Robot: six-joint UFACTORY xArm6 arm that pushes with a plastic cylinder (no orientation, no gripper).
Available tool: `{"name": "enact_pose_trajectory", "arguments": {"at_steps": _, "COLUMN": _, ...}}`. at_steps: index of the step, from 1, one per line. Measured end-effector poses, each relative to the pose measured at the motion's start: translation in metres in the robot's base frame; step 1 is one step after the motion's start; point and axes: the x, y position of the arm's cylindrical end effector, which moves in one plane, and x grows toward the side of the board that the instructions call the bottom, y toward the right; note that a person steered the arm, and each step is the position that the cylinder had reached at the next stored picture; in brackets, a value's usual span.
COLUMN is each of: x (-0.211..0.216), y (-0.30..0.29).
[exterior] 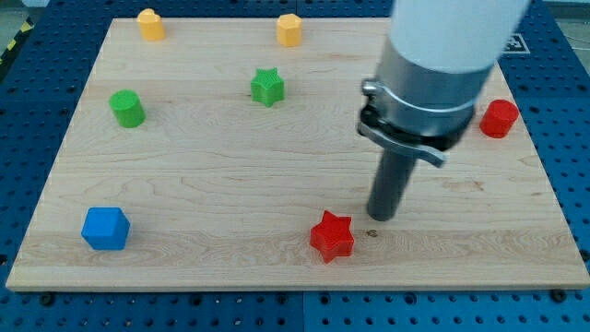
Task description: Move your arm closely to the green star
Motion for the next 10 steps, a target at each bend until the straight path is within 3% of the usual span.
{"name": "enact_pose_trajectory", "arguments": {"at_steps": 1, "x": -0.016, "y": -0.031}}
{"name": "enact_pose_trajectory", "arguments": {"at_steps": 4, "x": -0.023, "y": -0.046}}
{"name": "enact_pose_trajectory", "arguments": {"at_steps": 8, "x": -0.073, "y": -0.116}}
{"name": "enact_pose_trajectory", "arguments": {"at_steps": 10, "x": -0.076, "y": -0.116}}
